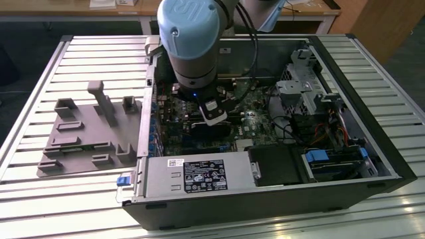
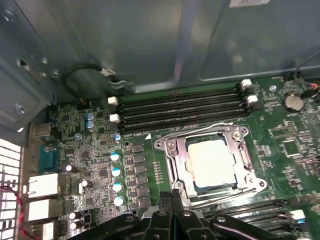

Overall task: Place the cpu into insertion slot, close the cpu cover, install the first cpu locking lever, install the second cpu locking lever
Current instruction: 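Install the second cpu locking lever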

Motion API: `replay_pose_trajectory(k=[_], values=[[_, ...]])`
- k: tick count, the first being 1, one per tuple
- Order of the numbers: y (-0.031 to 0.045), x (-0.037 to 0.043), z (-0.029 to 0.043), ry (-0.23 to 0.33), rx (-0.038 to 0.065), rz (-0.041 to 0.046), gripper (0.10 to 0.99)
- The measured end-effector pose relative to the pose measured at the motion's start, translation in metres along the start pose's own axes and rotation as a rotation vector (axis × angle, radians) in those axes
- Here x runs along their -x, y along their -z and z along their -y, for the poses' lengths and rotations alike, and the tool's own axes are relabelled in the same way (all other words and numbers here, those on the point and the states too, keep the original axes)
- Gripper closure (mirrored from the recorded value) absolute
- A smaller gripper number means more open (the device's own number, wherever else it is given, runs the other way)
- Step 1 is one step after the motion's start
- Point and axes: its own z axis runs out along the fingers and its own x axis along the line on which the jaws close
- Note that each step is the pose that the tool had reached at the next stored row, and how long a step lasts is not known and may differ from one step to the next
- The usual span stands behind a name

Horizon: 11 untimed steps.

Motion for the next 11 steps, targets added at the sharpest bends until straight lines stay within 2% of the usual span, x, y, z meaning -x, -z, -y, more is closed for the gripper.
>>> replay_pose_trajectory(k=[5,7,9,11], values=[[0.0119,0.0002,-0.0051,0.001,-0.007,0.0028,0.984],[0.0149,0.0003,-0.0066,0.002,-0.014,0.0047,0.984],[0.0164,0.0003,-0.0075,0.004,-0.034,0.0081,0.984],[0.0169,0.0002,-0.0084,0.006,-0.063,0.0132,0.984]])
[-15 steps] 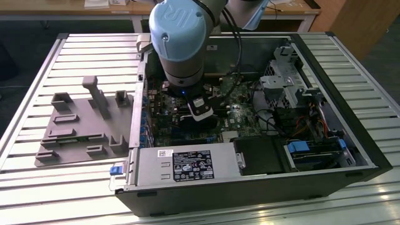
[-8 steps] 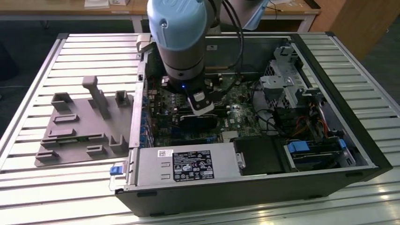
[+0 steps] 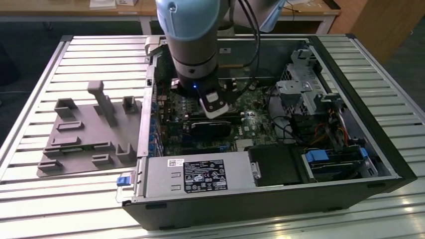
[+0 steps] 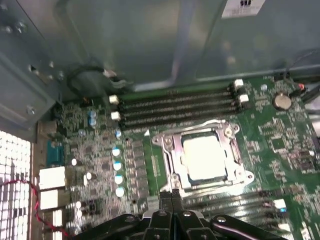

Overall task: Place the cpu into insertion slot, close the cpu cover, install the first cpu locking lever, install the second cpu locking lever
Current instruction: 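Install the second cpu locking lever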

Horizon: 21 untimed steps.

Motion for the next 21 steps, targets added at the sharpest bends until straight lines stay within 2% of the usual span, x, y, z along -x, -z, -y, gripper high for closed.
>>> replay_pose_trajectory(k=[1,3,6,12,21], values=[[0.0001,0.0001,-0.0004,0.000,-0.013,0.0025,0.984],[-0.0003,0.0018,-0.0013,0.001,-0.031,0.0061,0.984],[-0.0010,0.0071,-0.0028,0.001,-0.046,0.0090,0.984],[-0.0028,0.0190,-0.0066,0.001,-0.063,0.0125,0.984],[-0.0067,0.0285,-0.0169,0.002,-0.080,0.0155,0.984]])
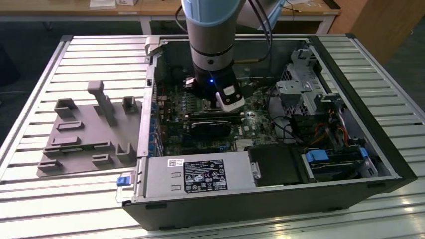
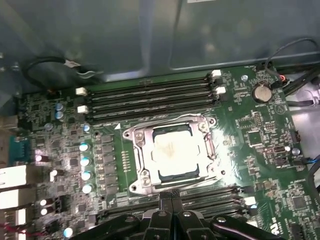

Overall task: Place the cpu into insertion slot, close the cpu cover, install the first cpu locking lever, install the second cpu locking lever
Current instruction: 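Install the second cpu locking lever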

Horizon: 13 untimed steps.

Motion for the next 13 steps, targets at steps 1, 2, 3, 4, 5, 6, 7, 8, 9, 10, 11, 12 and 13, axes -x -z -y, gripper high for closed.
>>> replay_pose_trajectory(k=[1,2,3,4,5,6,7,8,9,10,11,12,13], values=[[-0.0004,0.0013,-0.0012,0.000,-0.003,0.0004,0.984],[-0.0008,0.0026,-0.0024,0.000,-0.006,0.0010,0.984],[-0.0011,0.0038,-0.0035,0.001,-0.009,0.0017,0.984],[-0.0014,0.0050,-0.0045,0.001,-0.013,0.0024,0.984],[-0.0018,0.0062,-0.0056,0.001,-0.018,0.0032,0.984],[-0.0021,0.0072,-0.0066,0.001,-0.023,0.0041,0.984],[-0.0025,0.0080,-0.0077,0.002,-0.028,0.0052,0.984],[-0.0029,0.0089,-0.0087,0.002,-0.034,0.0062,0.984],[-0.0032,0.0097,-0.0098,0.002,-0.040,0.0073,0.984],[-0.0036,0.0105,-0.0110,0.002,-0.046,0.0085,0.984],[-0.0039,0.0111,-0.0121,0.003,-0.051,0.0095,0.984],[-0.0043,0.0116,-0.0135,0.003,-0.056,0.0103,0.984],[-0.0048,0.0121,-0.0151,0.004,-0.061,0.0112,0.984]])
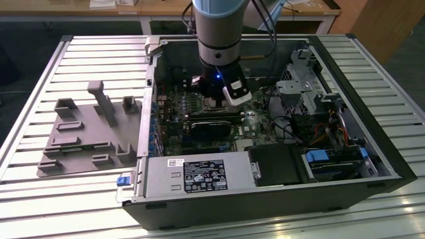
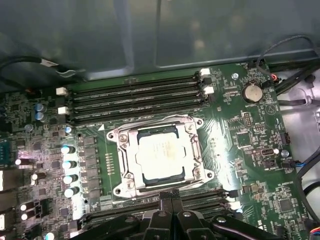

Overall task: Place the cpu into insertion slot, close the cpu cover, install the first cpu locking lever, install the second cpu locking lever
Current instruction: 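Install the second cpu locking lever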

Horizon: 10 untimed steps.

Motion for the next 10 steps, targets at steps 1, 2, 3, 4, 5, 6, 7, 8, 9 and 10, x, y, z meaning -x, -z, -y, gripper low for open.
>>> replay_pose_trajectory(k=[1,2,3,4,5,6,7,8,9,10], values=[[-0.0004,0.0004,-0.0019,0.000,-0.005,0.0008,0.984],[-0.0009,0.0006,-0.0040,0.001,-0.010,0.0018,0.984],[-0.0013,0.0007,-0.0062,0.002,-0.015,0.0026,0.984],[-0.0018,0.0007,-0.0086,0.002,-0.020,0.0035,0.984],[-0.0024,0.0005,-0.0112,0.002,-0.025,0.0044,0.984],[-0.0029,0.0002,-0.0138,0.003,-0.030,0.0052,0.984],[-0.0033,-0.0002,-0.0162,0.004,-0.035,0.0062,0.984],[-0.0038,-0.0005,-0.0186,0.004,-0.040,0.0071,0.984],[-0.0044,-0.0008,-0.0209,0.005,-0.045,0.0081,0.984],[-0.0048,-0.0011,-0.0229,0.005,-0.051,0.0090,0.984]])
